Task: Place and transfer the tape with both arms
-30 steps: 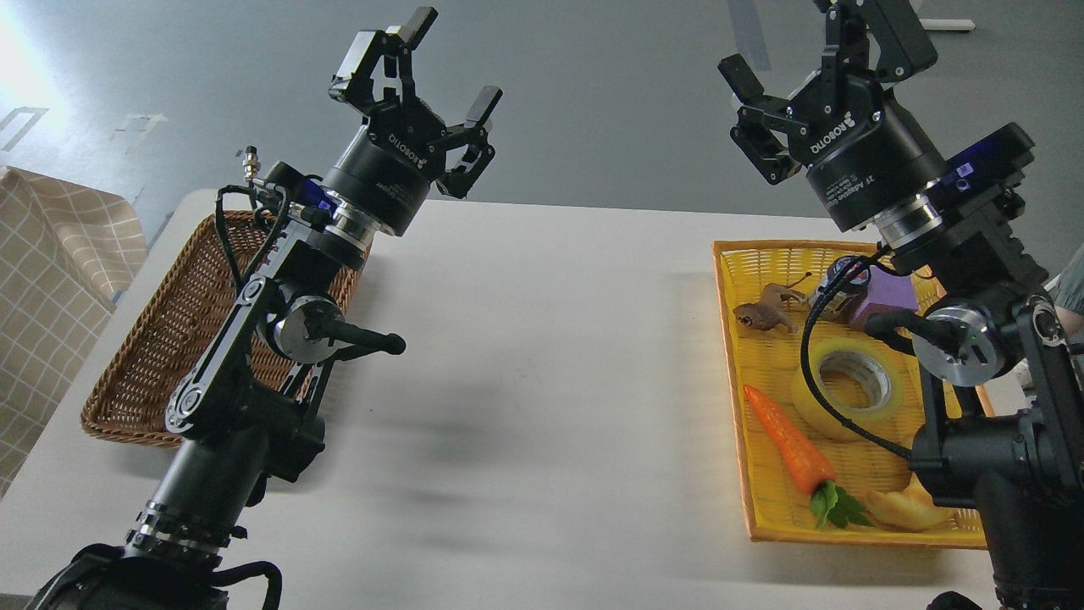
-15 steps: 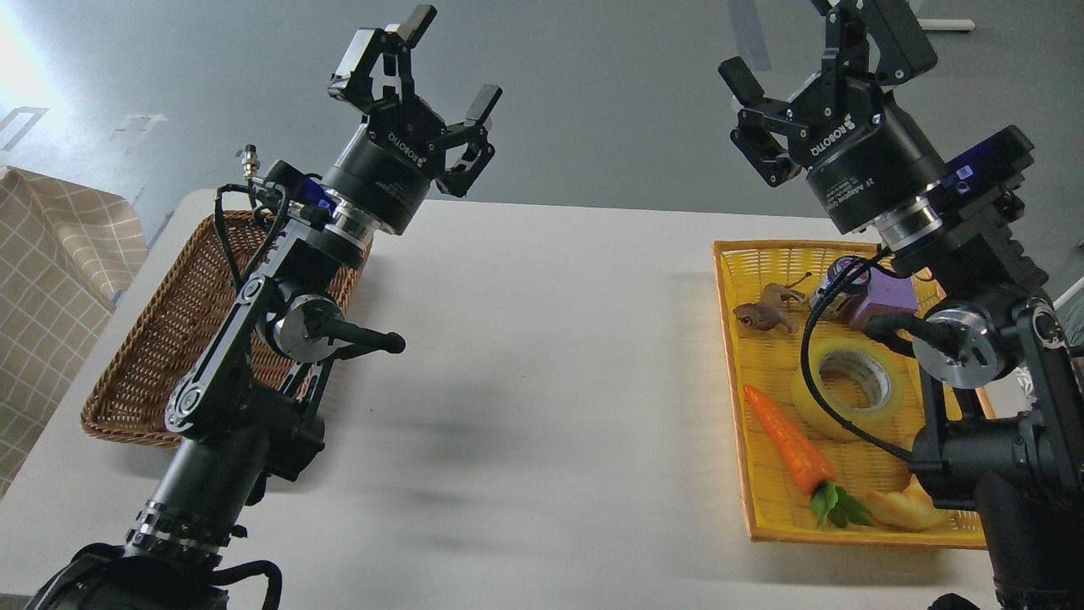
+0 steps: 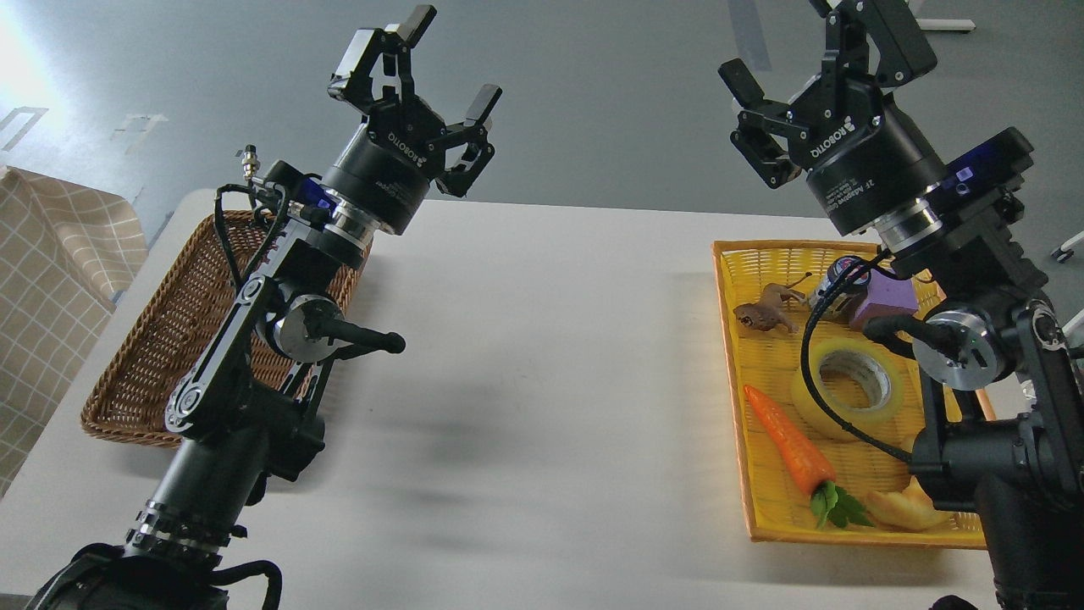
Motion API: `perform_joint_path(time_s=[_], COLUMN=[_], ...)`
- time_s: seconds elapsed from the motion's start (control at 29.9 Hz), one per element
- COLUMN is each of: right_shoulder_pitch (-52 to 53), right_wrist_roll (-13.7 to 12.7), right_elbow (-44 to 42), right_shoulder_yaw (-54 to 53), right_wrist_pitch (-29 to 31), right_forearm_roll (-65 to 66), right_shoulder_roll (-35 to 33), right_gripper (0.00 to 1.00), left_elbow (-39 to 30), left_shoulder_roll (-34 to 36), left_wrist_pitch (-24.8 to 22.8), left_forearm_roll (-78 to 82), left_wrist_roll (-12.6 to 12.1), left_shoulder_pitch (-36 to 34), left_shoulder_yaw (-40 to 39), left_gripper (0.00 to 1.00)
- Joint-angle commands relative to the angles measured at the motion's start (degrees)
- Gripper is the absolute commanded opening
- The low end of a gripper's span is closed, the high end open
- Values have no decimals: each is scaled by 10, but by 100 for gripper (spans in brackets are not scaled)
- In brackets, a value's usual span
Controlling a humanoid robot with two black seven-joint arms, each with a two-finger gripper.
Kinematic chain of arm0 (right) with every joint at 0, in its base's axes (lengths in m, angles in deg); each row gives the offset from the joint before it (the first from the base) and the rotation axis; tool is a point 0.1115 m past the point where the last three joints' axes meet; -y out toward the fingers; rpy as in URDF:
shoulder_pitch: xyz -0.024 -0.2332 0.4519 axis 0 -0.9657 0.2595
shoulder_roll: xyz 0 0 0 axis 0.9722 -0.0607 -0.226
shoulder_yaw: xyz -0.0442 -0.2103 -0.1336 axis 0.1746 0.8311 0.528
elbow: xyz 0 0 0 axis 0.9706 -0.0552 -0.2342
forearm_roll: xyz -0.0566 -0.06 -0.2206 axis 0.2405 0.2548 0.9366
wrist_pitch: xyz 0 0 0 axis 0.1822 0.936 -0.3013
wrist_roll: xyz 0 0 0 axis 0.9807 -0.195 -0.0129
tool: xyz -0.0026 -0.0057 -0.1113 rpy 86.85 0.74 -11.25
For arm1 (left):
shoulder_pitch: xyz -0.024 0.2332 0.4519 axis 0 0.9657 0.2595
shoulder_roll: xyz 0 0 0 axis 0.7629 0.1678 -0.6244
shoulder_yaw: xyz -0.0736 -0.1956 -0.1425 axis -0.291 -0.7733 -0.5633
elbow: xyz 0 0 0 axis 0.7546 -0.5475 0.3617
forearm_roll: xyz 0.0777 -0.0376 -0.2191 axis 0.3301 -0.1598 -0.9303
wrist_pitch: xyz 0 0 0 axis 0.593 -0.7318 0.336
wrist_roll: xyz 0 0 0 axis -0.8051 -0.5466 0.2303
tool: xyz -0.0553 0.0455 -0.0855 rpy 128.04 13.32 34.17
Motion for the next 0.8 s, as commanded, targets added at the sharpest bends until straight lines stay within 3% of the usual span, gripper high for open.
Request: perform_joint_path(time_s=[0.0,0.77], right_shoulder_pitch=[-4,-13], right_wrist_roll=[0,1], right_elbow=[1,8], right_shoulder_yaw=[0,17], right_wrist_pitch=[0,3], right_forearm_roll=[0,-1], right_shoulder_roll=[0,0], right_gripper=[100,100], left_elbow=[0,-2], left_shoulder_roll=[0,0], left_wrist_pitch=[-1,-4], left_forearm_roll=[0,1], left_wrist_roll=[0,1], left_shoulder_pitch=[0,4], left_shoulder_yaw=[0,0], left_gripper=[98,98])
